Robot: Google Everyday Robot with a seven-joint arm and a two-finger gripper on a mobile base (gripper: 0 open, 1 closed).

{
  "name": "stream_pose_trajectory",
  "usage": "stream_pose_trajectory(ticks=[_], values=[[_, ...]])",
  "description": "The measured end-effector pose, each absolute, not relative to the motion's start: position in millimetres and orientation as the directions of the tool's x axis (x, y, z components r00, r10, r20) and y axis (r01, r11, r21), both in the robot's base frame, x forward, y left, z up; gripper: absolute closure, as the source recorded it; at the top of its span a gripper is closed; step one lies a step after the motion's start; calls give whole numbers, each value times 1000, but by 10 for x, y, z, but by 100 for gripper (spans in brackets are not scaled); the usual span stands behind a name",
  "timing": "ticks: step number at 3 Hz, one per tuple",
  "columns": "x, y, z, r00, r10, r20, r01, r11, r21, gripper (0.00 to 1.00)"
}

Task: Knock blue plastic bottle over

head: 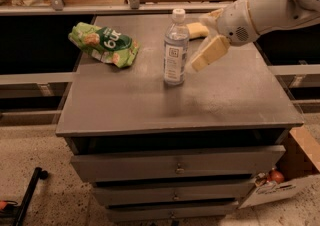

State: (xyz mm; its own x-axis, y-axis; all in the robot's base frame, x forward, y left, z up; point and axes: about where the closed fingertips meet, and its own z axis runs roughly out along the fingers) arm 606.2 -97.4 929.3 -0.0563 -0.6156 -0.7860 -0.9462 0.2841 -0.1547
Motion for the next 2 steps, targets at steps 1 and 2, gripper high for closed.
stream_pose_trajectory(ticks=[1, 2], values=[[6197, -784, 9190, -60, -485, -872, -962, 262, -79, 0], [6236, -634, 9153, -59, -355, -933, -974, 227, -25, 0]])
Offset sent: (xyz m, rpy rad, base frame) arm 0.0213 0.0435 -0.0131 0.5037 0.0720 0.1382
